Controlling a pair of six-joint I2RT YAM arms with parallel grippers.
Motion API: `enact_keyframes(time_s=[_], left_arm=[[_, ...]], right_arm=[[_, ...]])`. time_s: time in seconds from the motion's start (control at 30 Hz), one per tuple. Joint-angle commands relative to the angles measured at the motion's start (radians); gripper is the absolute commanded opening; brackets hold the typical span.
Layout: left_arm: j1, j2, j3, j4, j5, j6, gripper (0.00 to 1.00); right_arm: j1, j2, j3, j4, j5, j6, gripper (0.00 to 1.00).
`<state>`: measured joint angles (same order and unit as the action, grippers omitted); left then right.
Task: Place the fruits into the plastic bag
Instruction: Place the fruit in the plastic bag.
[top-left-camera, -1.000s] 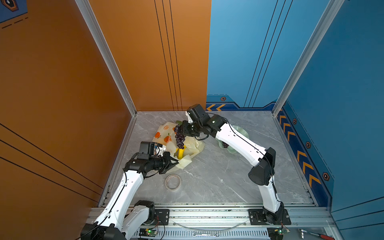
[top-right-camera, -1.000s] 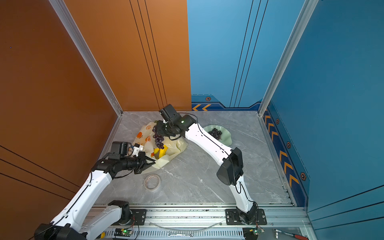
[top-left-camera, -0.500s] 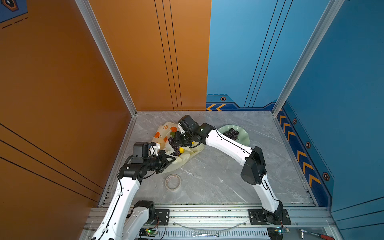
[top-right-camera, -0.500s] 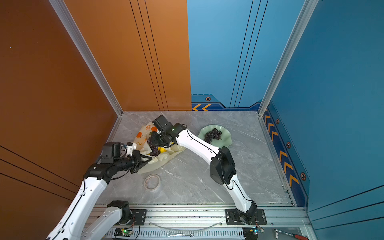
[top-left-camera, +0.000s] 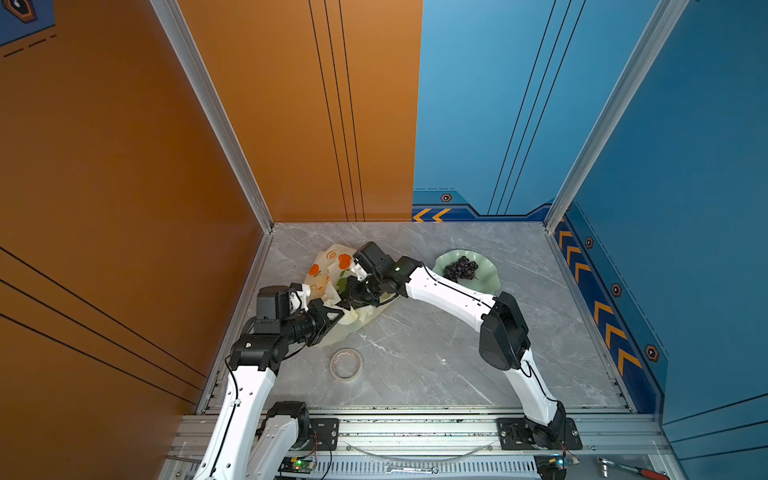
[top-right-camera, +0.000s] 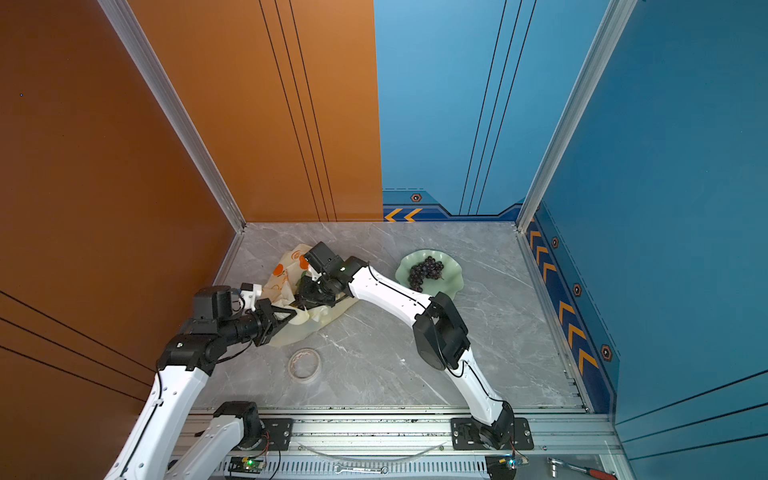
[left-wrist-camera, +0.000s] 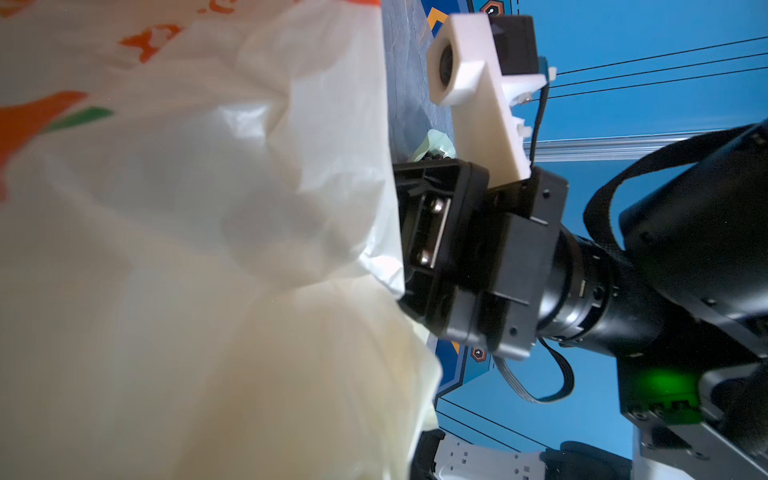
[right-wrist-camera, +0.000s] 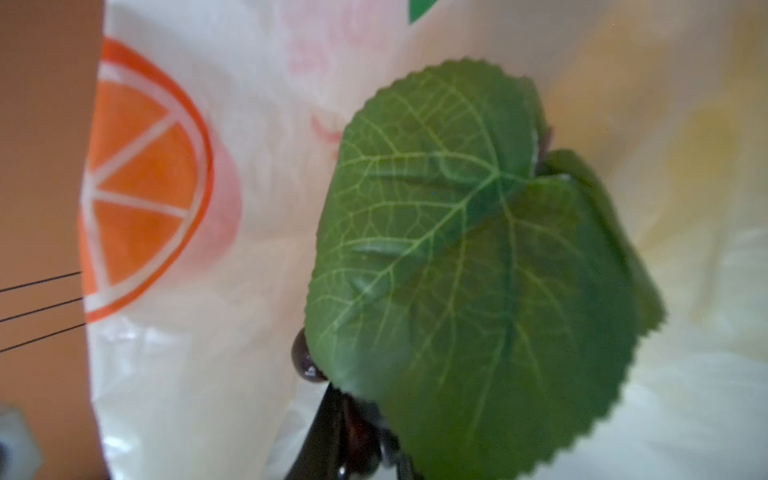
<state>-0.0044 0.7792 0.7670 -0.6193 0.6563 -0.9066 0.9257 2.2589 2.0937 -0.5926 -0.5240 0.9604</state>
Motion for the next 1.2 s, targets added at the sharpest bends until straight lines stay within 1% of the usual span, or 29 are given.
enact_keyframes(time_s=[0.0, 0.03, 0.1, 0.17, 0.2, 0.23, 0.4, 0.6, 0.83, 0.93, 1.0, 1.03, 1.1, 1.13, 1.17], left_arm=[[0.010, -0.003, 0.001, 0.019, 0.022, 0.004, 0.00], [0.011, -0.007, -0.004, 0.021, 0.023, 0.003, 0.00], [0.011, -0.011, -0.012, 0.024, 0.028, 0.000, 0.00], [0.011, -0.014, -0.018, 0.026, 0.028, -0.001, 0.00], [0.011, -0.014, -0.019, 0.027, 0.028, 0.000, 0.00], [0.010, -0.014, -0.020, 0.029, 0.028, 0.000, 0.00], [0.009, -0.017, -0.032, 0.036, 0.024, -0.003, 0.00], [0.009, -0.017, -0.038, 0.051, 0.019, -0.009, 0.00], [0.009, -0.013, -0.041, 0.055, 0.017, -0.011, 0.00], [0.009, -0.014, -0.047, 0.055, 0.019, -0.014, 0.00], [0.009, -0.012, -0.049, 0.055, 0.022, -0.014, 0.00], [0.009, -0.013, -0.049, 0.055, 0.022, -0.014, 0.00], [0.008, -0.009, -0.048, 0.056, 0.022, -0.014, 0.00], [0.007, -0.007, -0.047, 0.058, 0.022, -0.014, 0.00], [0.007, -0.005, -0.048, 0.060, 0.022, -0.015, 0.00]], right_arm=[[0.027, 0.074, 0.051, 0.073, -0.133, 0.042, 0.19], [0.031, 0.093, 0.063, 0.078, -0.150, 0.049, 0.20], [0.036, 0.122, 0.079, 0.077, -0.167, 0.063, 0.33], [0.035, 0.129, 0.078, 0.077, -0.166, 0.070, 0.65], [0.035, 0.128, 0.077, 0.076, -0.162, 0.069, 0.80], [0.030, 0.122, 0.074, 0.076, -0.155, 0.065, 1.00], [0.009, 0.070, 0.069, 0.009, -0.098, -0.001, 1.00], [-0.017, -0.042, 0.058, -0.148, 0.019, -0.109, 1.00], [-0.075, -0.237, -0.070, -0.172, 0.099, -0.127, 1.00], [-0.107, -0.307, -0.101, -0.196, 0.139, -0.138, 1.00], [-0.128, -0.364, -0.116, -0.230, 0.205, -0.163, 1.00], [-0.141, -0.395, -0.122, -0.263, 0.262, -0.179, 1.00], [-0.169, -0.460, -0.143, -0.340, 0.428, -0.200, 1.00], [-0.190, -0.504, -0.183, -0.348, 0.493, -0.209, 1.00], [-0.216, -0.548, -0.235, -0.346, 0.534, -0.198, 1.00]])
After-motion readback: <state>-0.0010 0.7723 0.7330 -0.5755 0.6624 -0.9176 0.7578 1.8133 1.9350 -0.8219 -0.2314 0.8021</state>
